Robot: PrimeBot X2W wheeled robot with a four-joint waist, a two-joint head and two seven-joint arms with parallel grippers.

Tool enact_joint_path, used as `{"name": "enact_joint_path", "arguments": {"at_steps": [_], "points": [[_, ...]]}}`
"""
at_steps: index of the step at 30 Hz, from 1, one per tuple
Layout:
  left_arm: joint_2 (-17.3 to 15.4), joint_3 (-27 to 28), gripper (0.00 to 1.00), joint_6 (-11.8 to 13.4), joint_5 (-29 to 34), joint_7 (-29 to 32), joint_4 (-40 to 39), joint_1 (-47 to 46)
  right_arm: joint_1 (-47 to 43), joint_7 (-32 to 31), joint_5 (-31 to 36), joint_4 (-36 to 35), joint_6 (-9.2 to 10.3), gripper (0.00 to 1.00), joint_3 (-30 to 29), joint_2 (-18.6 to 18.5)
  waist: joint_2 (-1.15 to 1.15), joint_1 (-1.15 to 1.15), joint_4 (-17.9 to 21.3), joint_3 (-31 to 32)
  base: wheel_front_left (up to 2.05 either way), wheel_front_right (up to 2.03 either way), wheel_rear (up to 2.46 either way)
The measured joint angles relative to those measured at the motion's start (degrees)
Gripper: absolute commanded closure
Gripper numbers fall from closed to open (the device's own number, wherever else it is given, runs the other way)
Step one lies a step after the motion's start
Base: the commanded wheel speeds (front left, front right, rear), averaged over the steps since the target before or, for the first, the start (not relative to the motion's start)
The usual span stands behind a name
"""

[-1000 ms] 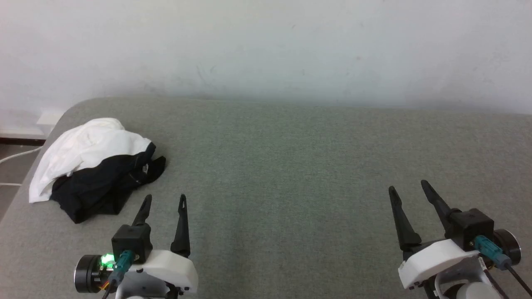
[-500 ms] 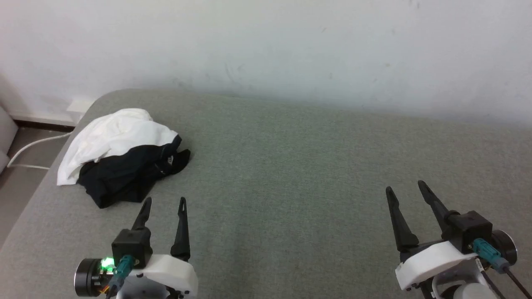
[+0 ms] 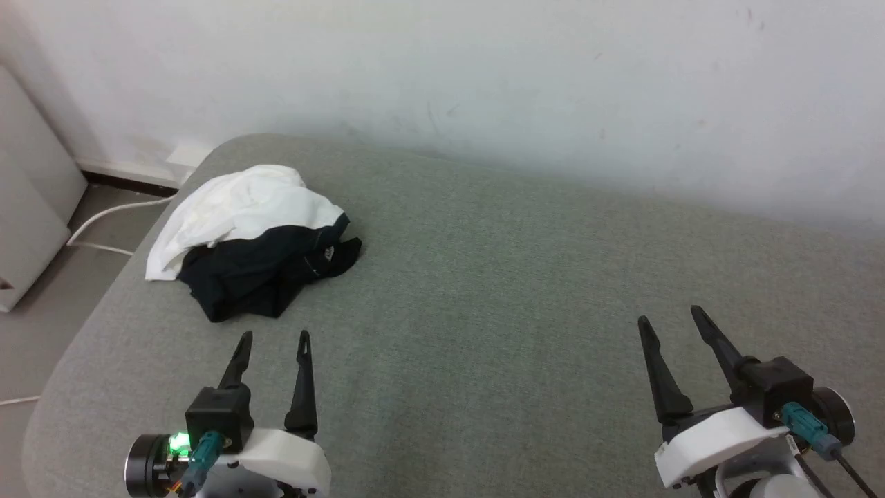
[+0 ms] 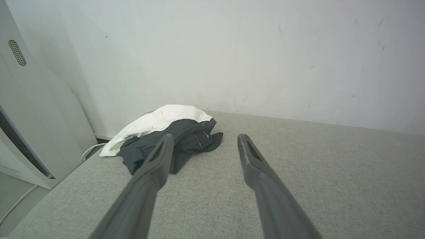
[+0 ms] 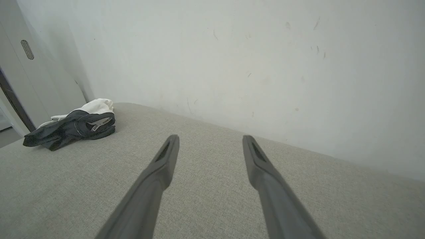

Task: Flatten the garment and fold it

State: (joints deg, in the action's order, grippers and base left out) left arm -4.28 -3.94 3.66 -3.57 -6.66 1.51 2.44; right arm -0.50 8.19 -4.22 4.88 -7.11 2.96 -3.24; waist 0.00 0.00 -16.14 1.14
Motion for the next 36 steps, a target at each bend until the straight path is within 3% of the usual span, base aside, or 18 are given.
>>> {"name": "enact_joint_path", "arguments": {"at_steps": [36], "points": [[-1.5, -3.3, 0.00, 3.2, -2.5, -4.0, 0.5, 1.0, 0.2, 3.8, -1.0, 4.6, -0.01, 0.00, 1.8, 0.0, 0.00, 0.00, -9.3, 0.4, 0.00, 0.00, 0.00]]}}
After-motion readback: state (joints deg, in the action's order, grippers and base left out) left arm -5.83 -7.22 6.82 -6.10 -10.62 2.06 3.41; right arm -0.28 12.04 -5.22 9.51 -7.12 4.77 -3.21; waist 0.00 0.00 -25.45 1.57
